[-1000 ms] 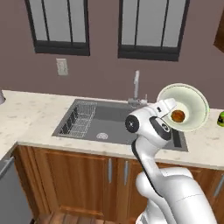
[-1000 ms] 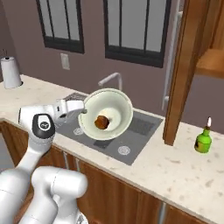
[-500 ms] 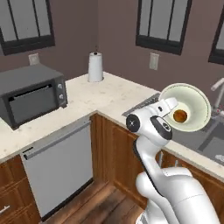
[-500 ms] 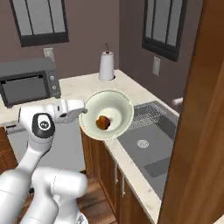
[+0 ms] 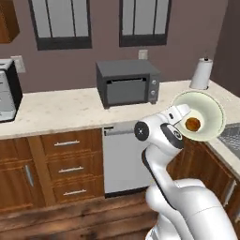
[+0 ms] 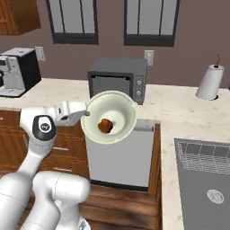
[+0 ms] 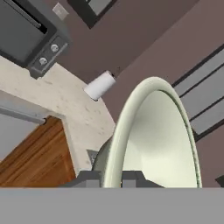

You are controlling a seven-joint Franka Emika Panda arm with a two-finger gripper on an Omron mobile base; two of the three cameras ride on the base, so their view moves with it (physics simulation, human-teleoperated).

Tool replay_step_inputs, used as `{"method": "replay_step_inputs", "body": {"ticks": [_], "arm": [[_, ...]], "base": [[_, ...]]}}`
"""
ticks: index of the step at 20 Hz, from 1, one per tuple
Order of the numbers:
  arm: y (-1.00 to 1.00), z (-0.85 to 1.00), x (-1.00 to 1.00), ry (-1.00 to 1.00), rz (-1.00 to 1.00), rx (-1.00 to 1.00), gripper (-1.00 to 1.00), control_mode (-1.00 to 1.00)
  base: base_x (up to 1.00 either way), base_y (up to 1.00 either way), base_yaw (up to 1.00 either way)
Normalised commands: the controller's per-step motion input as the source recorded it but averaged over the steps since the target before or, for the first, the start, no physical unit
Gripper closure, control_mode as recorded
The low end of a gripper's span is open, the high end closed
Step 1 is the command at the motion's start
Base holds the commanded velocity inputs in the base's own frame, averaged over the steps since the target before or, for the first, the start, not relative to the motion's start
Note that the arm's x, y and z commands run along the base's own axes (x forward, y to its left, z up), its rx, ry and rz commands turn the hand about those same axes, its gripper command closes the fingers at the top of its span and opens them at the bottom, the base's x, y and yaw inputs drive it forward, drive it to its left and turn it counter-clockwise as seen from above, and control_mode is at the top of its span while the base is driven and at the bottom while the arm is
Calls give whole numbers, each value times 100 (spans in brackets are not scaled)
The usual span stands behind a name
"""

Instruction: Move the mug from next to the sink to the open cabinet. Then, move the bowl with the peach to the fridge to clear the area for faucet cleaning.

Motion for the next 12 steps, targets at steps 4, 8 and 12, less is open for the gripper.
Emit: {"method": "replay_step_inputs", "body": {"ticks": [4, 8, 12], "arm": [[0, 0, 0, 0, 0, 0, 100, 100], [0, 0, 0, 0, 0, 0, 100, 100], [0, 0, 0, 0, 0, 0, 100, 100]], "base": [[-4, 14, 93], [-9, 26, 91], [-2, 21, 93]]}}
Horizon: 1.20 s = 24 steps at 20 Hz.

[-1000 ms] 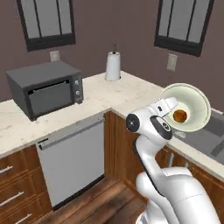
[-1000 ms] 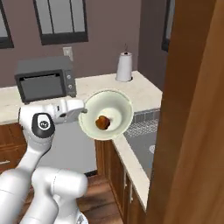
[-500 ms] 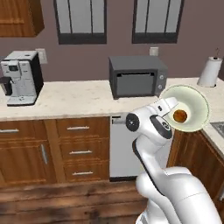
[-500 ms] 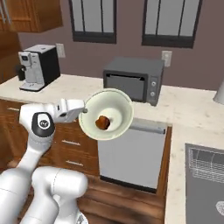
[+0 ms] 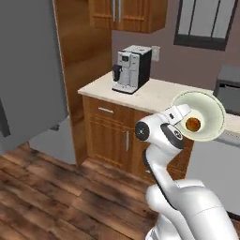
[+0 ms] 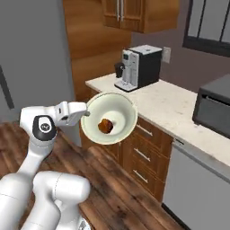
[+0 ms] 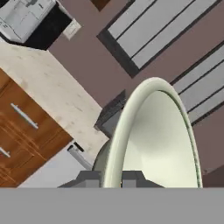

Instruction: Move the mug from next to the sink to the open cabinet. Then, move the bowl with the peach to the fridge to clear the area for faucet cleaning.

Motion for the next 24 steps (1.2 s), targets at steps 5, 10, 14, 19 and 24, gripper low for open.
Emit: {"method": "replay_step_inputs", "body": {"ticks": [5, 10, 14, 19, 24], "arm": [[0, 0, 0, 0, 0, 0, 100, 100], [0, 0, 0, 0, 0, 0, 100, 100], [0, 0, 0, 0, 0, 0, 100, 100], [0, 0, 0, 0, 0, 0, 100, 100], [0, 0, 0, 0, 0, 0, 100, 100]], "base": [[-1, 17, 95], [-5, 19, 95], [-11, 37, 90], [9, 92, 57], [53, 93, 30]]}}
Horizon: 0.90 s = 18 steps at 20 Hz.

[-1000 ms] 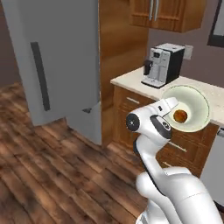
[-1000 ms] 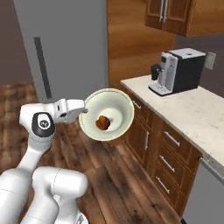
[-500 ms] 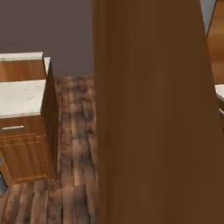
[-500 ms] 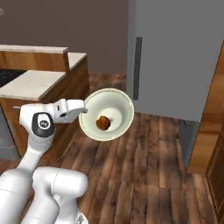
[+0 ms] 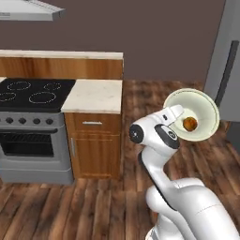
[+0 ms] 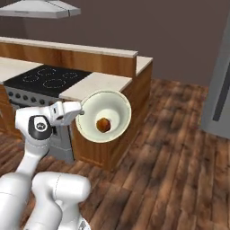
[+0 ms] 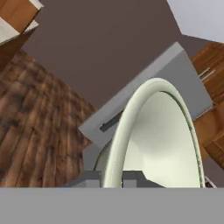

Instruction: Move the mug from next to the sink to the open cabinet. Then, move the bowl with the peach to the fridge to clear the area for faucet cleaning.

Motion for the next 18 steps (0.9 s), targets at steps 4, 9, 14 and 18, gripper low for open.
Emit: {"method": "replay_step_inputs", "body": {"ticks": [4, 9, 14, 18], "arm": [[0, 0, 0, 0, 0, 0, 100, 100], [0, 0, 0, 0, 0, 0, 100, 100], [0, 0, 0, 0, 0, 0, 100, 100], [0, 0, 0, 0, 0, 0, 100, 100]], "base": [[96, 10, 7], [100, 0, -1], [100, 0, -2], [100, -1, -3]]}}
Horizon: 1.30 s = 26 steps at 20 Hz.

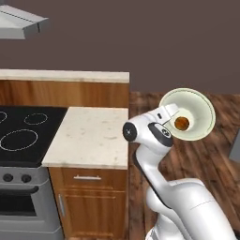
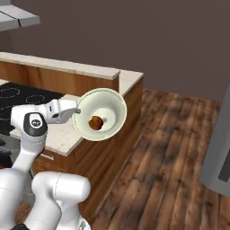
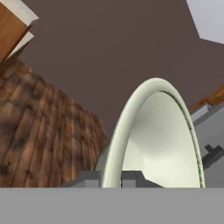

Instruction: Move the mug from next to the sink to the open cabinet. Then, move the bowl with the peach to the fridge to clear the area for faucet cleaning.

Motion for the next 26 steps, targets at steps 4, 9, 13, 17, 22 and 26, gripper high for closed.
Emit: {"method": "replay_step_inputs", "body": {"ticks": [4, 9, 13, 17, 22, 26], "arm": [[0, 0, 0, 0, 0, 0, 100, 100], [0, 0, 0, 0, 0, 0, 100, 100], [0, 0, 0, 0, 0, 0, 100, 100], [0, 0, 0, 0, 0, 0, 100, 100], [0, 0, 0, 0, 0, 0, 100, 100], [0, 0, 0, 0, 0, 0, 100, 100]], "base": [[100, -5, -1], [100, -2, -2], [100, -21, 0], [89, -56, -9], [0, -59, -1], [-8, -27, -4]]}}
